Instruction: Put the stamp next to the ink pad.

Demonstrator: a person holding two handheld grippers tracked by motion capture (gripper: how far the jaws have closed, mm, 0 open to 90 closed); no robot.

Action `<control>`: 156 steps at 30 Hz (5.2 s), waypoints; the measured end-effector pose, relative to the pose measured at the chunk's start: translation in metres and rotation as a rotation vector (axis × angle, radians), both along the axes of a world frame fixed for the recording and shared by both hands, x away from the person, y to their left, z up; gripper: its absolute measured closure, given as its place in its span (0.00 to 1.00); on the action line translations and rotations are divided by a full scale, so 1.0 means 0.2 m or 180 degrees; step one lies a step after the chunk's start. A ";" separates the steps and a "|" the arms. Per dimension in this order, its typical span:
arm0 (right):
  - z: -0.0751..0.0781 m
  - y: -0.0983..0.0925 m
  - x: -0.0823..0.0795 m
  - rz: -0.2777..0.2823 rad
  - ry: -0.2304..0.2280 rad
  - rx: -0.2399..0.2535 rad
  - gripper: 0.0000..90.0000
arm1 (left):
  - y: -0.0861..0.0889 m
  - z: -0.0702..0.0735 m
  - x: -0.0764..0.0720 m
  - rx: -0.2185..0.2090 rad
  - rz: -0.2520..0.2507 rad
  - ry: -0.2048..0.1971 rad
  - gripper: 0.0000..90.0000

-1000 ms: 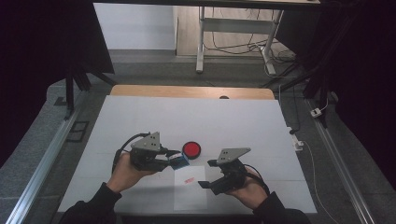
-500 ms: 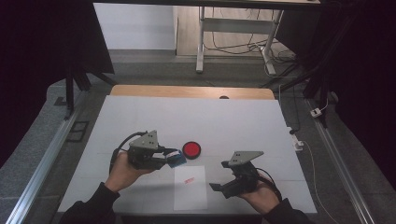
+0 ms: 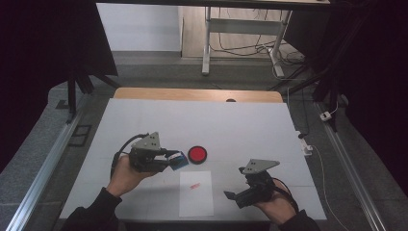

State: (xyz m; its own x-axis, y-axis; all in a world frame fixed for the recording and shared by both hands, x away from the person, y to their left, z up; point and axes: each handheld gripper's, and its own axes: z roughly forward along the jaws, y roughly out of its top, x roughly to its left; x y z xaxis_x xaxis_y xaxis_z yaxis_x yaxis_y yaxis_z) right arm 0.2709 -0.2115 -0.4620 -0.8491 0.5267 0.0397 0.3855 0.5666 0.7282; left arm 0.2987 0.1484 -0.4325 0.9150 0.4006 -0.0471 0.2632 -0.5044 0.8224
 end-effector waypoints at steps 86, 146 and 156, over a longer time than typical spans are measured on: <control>0.00 -0.27 -0.08 -0.0709 -0.0145 -0.0201 0.00 | 0.26 -0.33 0.26 0.0582 0.1014 0.0508 0.56; 0.01 -0.30 -0.07 -0.0886 -0.0078 -0.0032 0.00 | 0.57 -0.21 -0.45 -0.0195 0.1476 0.0627 0.00; 0.01 -0.29 -0.07 -0.0927 -0.0066 -0.0075 0.00 | 0.59 -0.24 -0.51 0.0060 0.1613 0.0618 0.00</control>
State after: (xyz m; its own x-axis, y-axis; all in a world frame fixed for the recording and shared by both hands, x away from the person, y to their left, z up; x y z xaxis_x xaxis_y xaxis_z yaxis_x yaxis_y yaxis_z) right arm 0.2568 -0.2701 -0.4599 -0.6624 0.7491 0.0087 0.5195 0.4511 0.7257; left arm 0.1958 0.2666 -0.4799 0.5823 0.7917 -0.1848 0.6235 -0.2890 0.7264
